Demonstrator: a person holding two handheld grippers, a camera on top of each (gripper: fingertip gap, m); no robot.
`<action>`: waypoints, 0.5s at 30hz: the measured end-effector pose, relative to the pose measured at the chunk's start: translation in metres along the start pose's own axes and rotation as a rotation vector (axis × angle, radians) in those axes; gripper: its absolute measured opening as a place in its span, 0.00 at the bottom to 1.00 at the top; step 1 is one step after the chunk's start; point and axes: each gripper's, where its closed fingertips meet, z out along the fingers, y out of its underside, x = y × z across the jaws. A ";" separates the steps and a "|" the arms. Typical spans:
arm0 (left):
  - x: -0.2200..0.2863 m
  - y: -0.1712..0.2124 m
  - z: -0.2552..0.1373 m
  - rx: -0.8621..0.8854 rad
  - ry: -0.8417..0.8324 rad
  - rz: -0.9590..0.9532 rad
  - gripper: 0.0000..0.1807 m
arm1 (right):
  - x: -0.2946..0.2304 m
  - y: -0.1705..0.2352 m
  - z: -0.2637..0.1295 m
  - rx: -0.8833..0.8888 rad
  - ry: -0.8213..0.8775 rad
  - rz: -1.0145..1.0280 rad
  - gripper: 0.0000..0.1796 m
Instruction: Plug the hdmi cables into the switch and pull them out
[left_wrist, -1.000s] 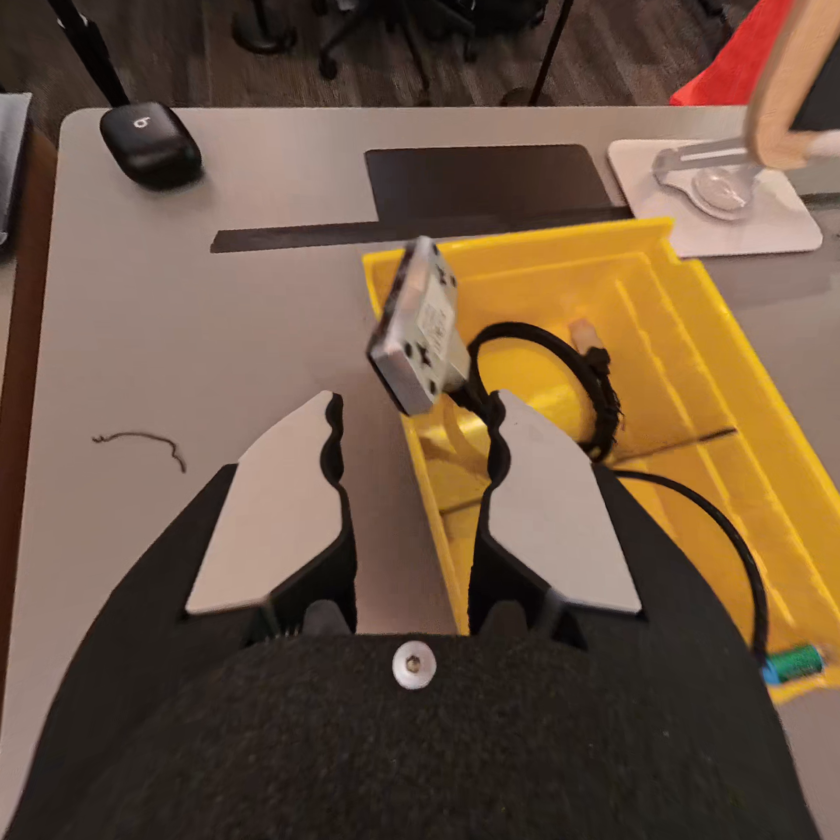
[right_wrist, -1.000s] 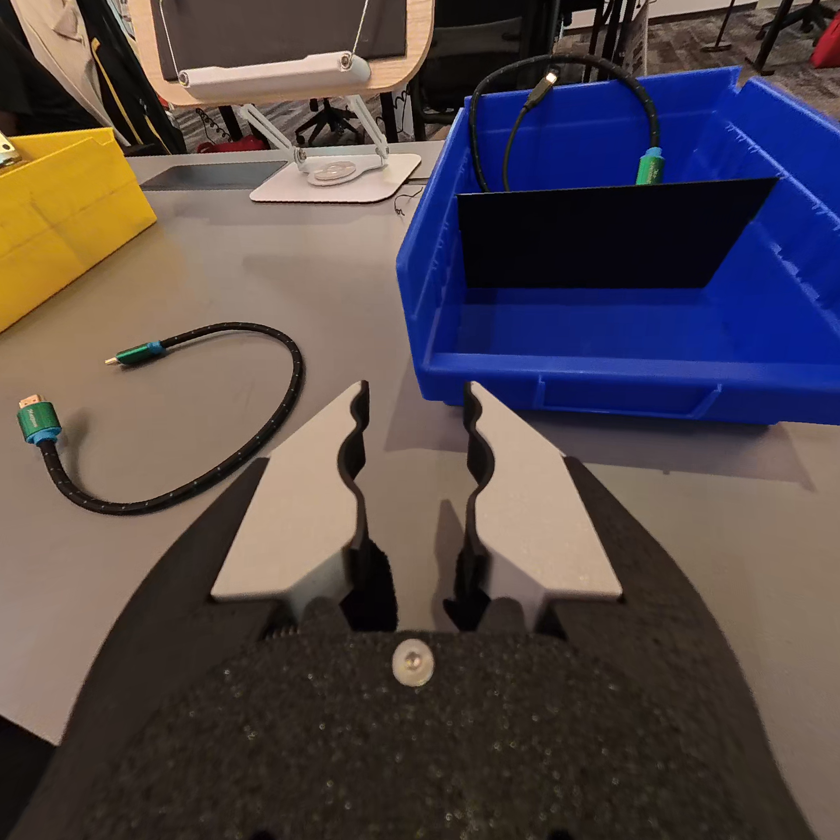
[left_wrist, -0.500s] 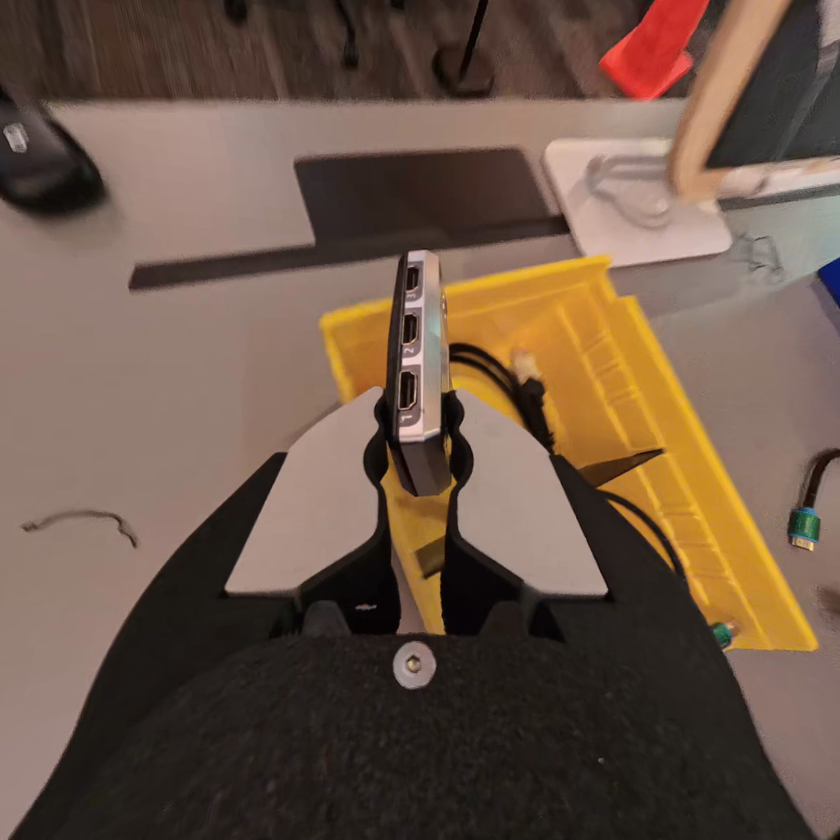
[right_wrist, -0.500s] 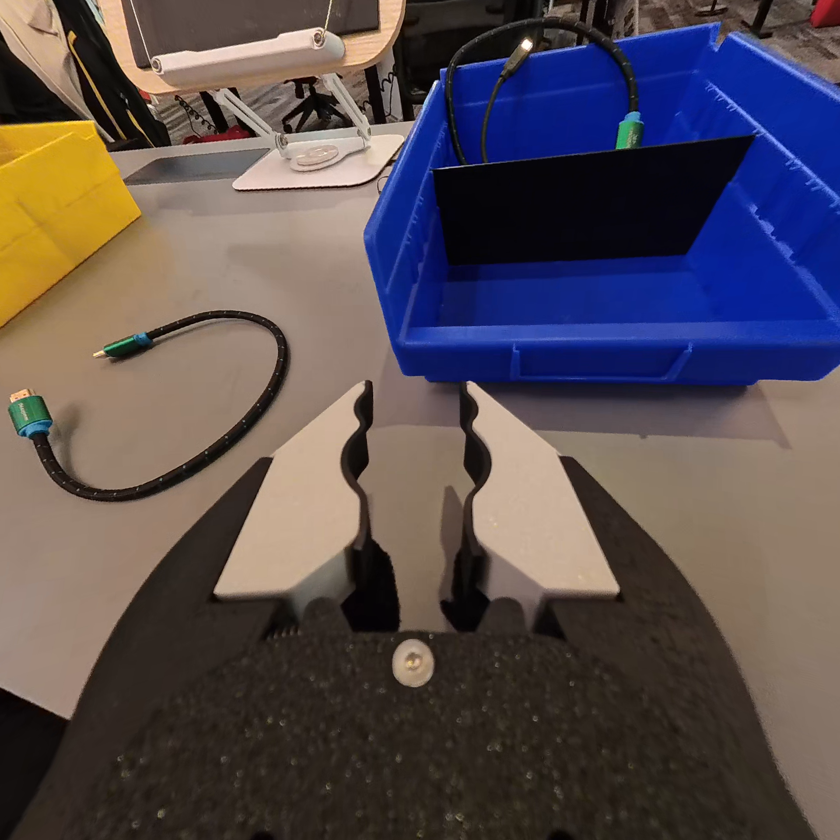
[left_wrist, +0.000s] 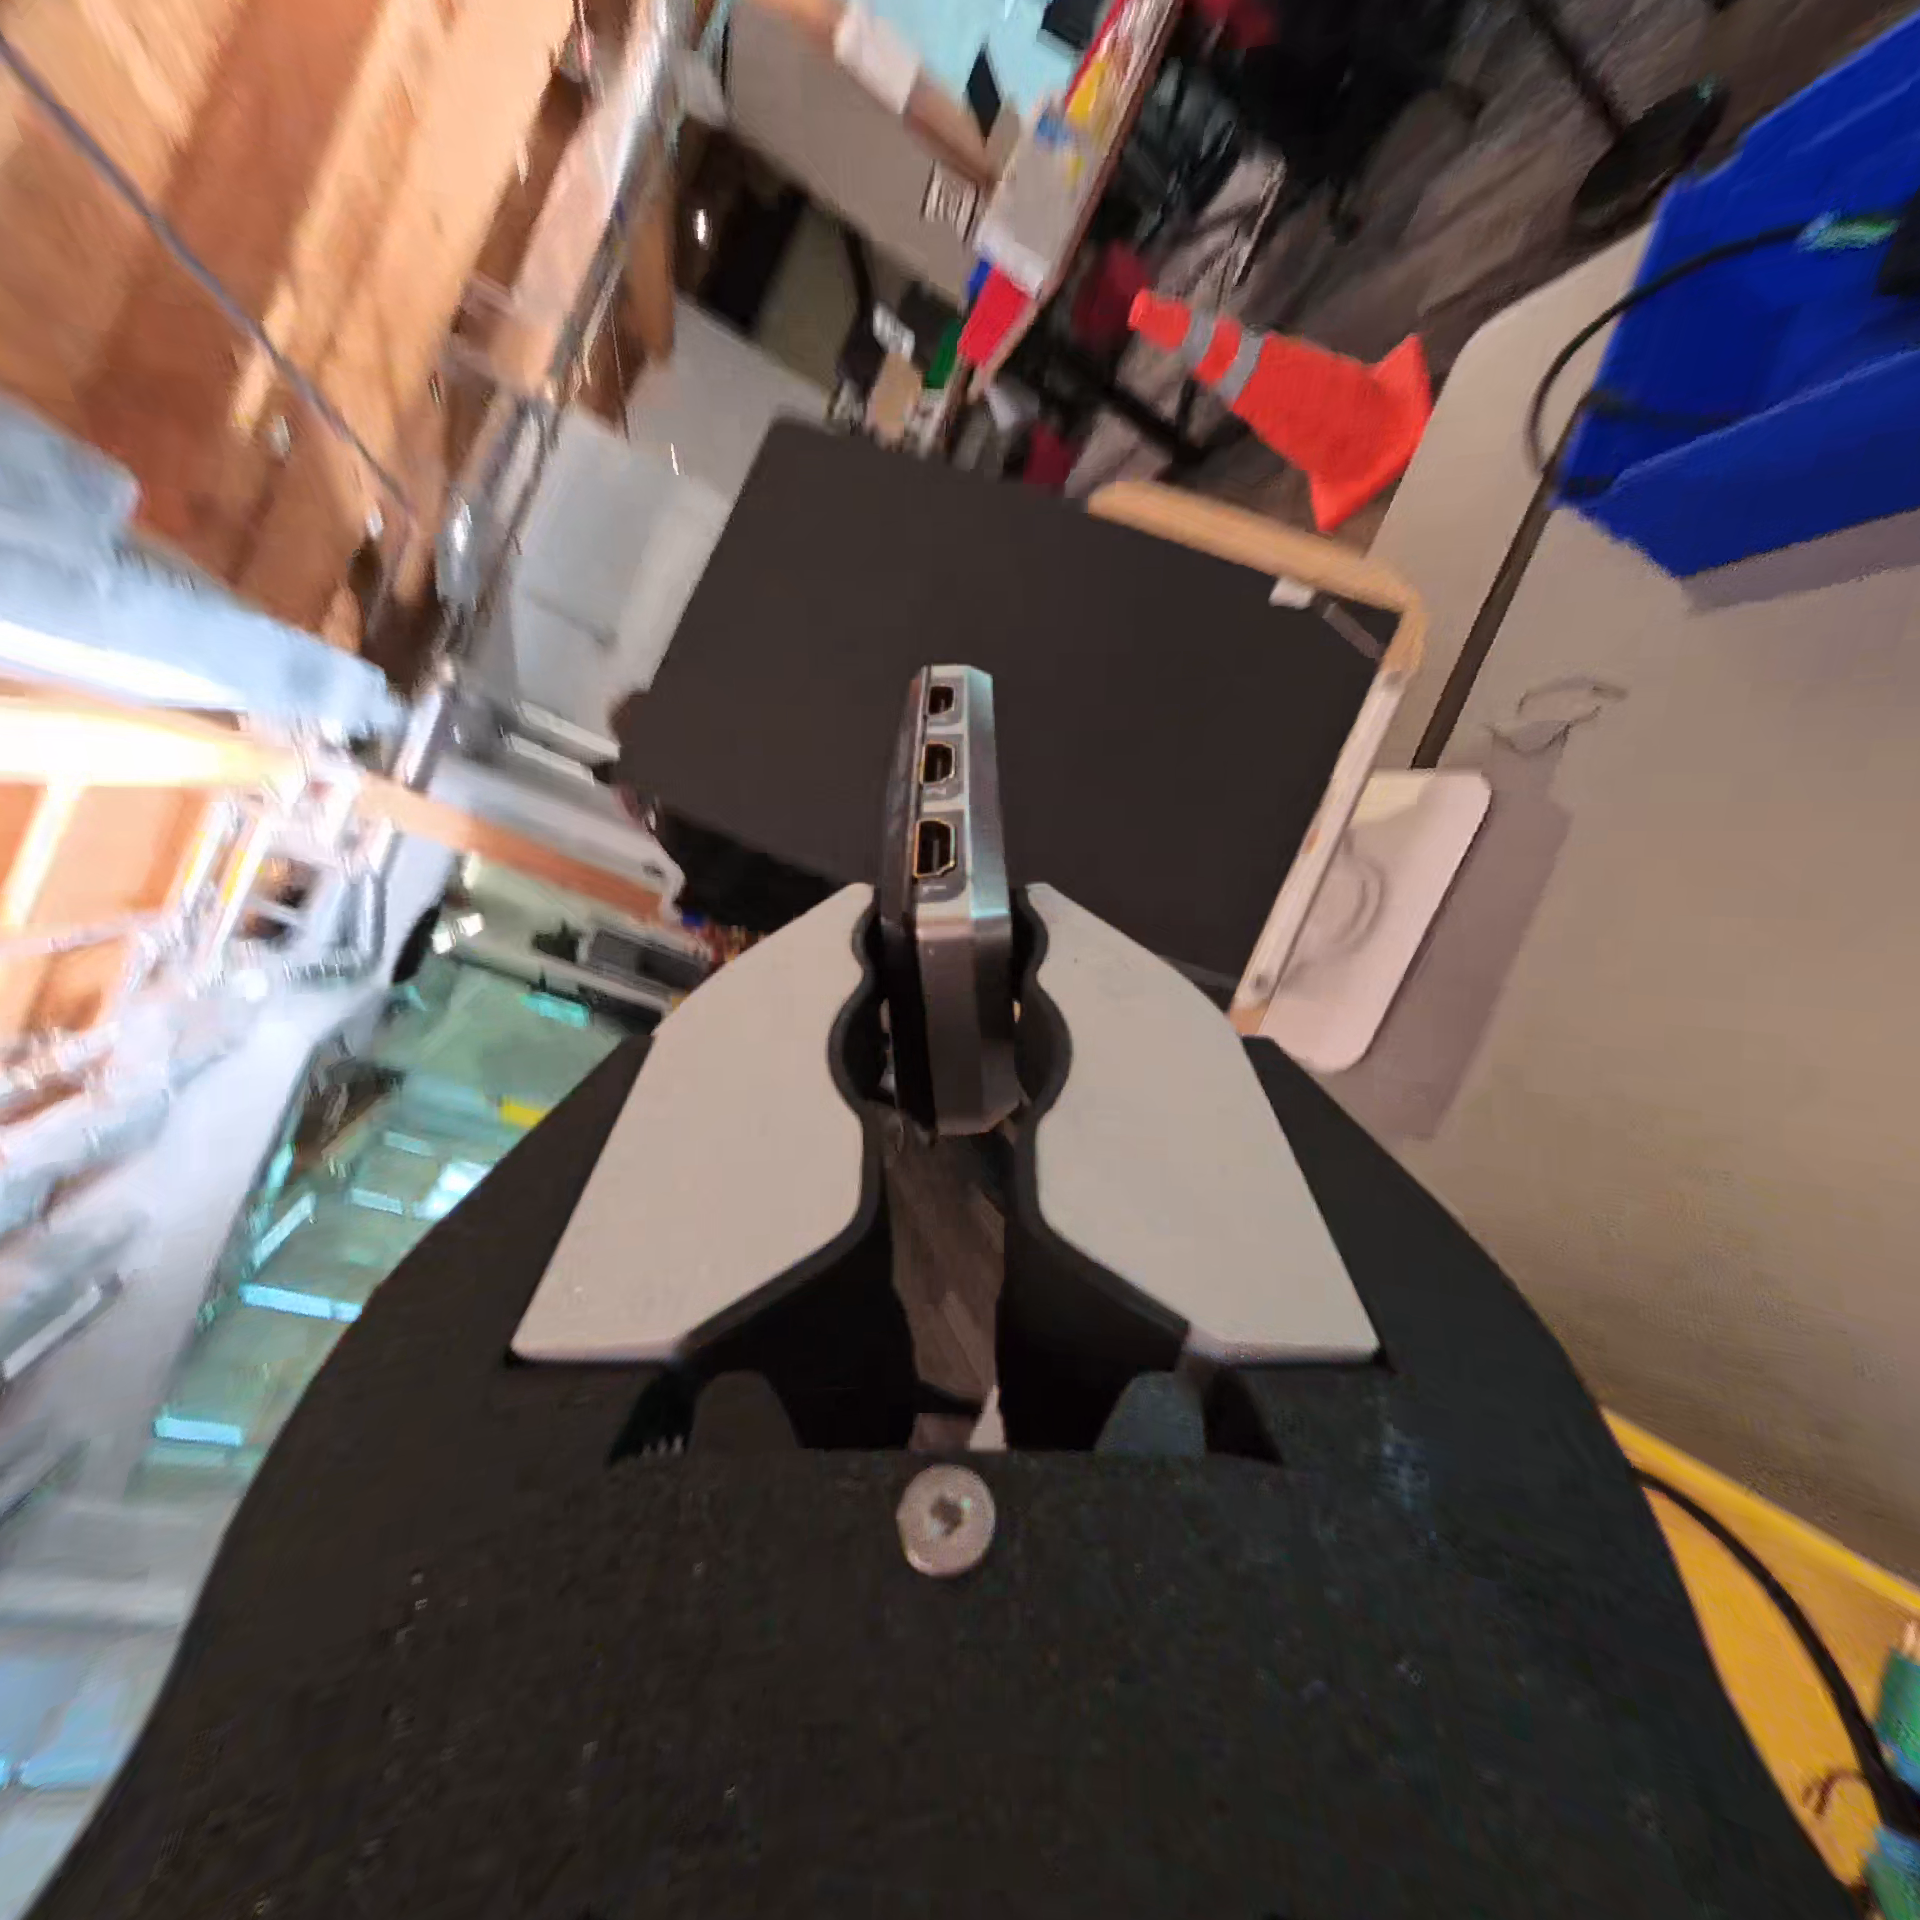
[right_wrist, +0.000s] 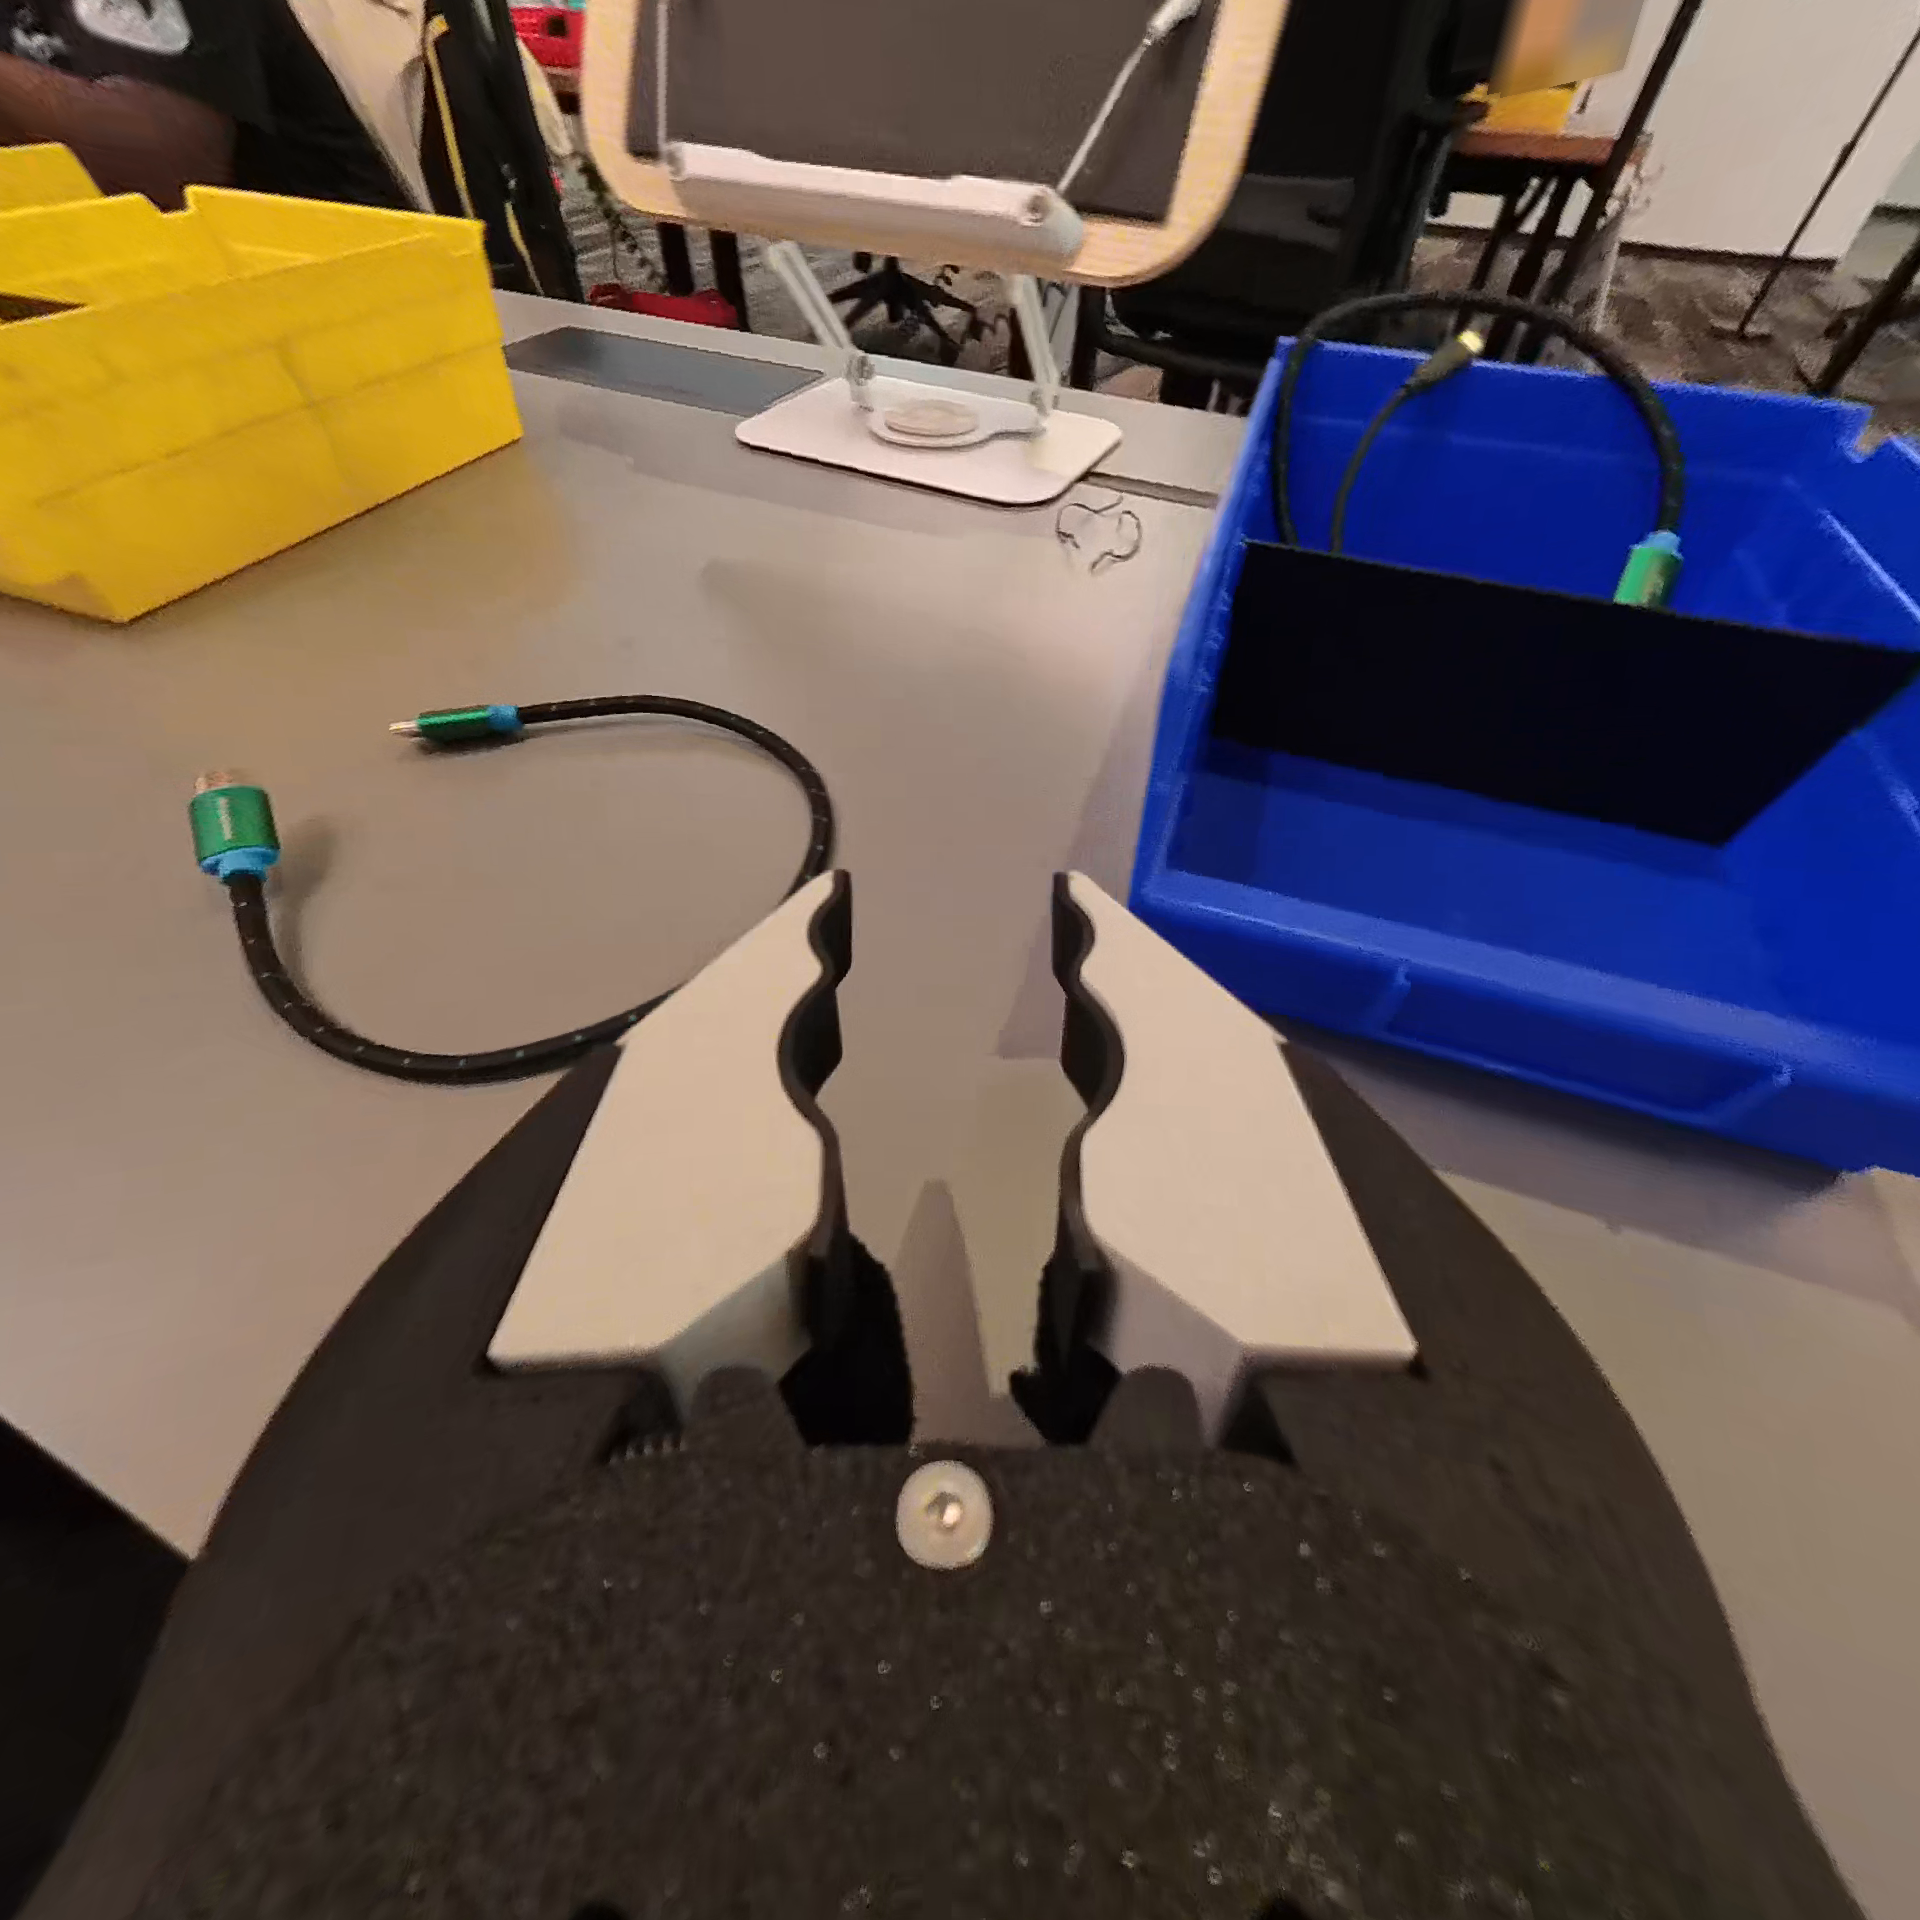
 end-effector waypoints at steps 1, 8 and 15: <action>0.015 -0.016 0.000 0.036 0.016 0.033 0.11 | -0.004 0.000 0.000 0.000 -0.009 -0.012 0.21; 0.180 -0.016 0.040 0.167 0.244 0.204 0.11 | -0.022 0.005 0.002 -0.033 -0.098 0.044 0.21; 0.297 0.019 0.041 0.172 0.320 0.080 0.11 | -0.039 0.009 0.003 -0.053 -0.164 0.034 0.21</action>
